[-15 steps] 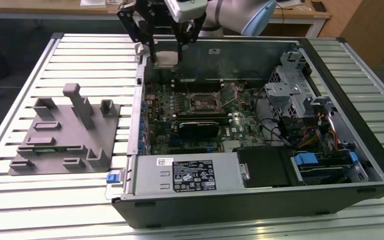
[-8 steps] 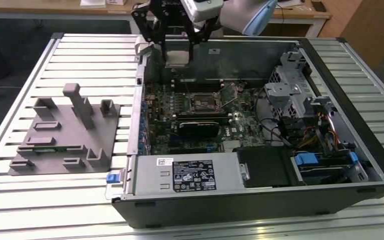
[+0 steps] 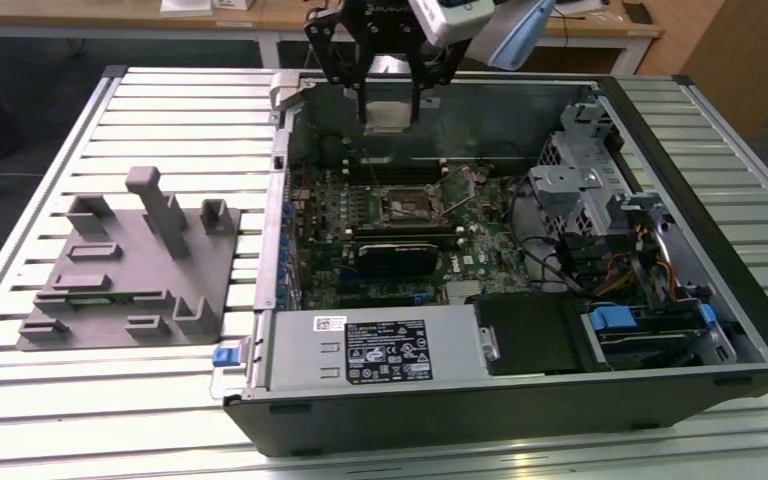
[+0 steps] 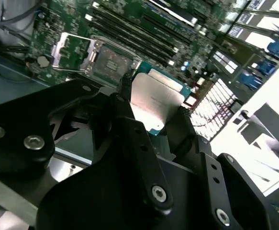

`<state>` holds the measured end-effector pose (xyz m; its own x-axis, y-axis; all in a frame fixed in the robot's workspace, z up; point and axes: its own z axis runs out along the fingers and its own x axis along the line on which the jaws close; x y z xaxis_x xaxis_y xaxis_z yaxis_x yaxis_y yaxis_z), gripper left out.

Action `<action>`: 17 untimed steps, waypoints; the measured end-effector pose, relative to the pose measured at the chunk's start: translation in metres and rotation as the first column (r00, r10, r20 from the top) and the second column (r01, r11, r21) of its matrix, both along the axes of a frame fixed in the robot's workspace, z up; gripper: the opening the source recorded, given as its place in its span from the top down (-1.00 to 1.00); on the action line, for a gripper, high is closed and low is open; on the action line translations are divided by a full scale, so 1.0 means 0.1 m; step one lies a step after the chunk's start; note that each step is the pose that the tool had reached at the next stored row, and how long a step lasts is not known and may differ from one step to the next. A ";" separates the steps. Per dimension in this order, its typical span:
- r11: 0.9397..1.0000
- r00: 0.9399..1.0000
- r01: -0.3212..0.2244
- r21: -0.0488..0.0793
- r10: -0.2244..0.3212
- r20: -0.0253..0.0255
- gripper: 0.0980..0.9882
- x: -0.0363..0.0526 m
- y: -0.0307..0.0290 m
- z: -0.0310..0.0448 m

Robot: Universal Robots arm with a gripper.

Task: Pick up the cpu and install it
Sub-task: 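Pick up the cpu and move it towards the insertion slot, then place the cpu into insertion slot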

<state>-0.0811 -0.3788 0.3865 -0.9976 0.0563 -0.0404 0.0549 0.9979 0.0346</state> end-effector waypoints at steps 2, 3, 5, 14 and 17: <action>1.000 1.000 0.000 0.000 0.000 0.000 0.02 0.079 0.008 -0.006; 1.000 1.000 0.000 0.000 0.000 0.000 0.02 0.118 0.011 -0.009; 1.000 1.000 0.000 0.000 0.000 0.000 0.02 0.205 0.016 -0.015; 1.000 1.000 0.005 0.000 -0.005 -0.001 0.02 0.515 0.018 -0.028; 0.998 0.998 0.060 0.000 -0.060 -0.001 0.02 0.516 0.018 -0.036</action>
<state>-0.0295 -0.3770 0.3829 -0.9925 0.1159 -0.0395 0.1145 0.9928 0.0343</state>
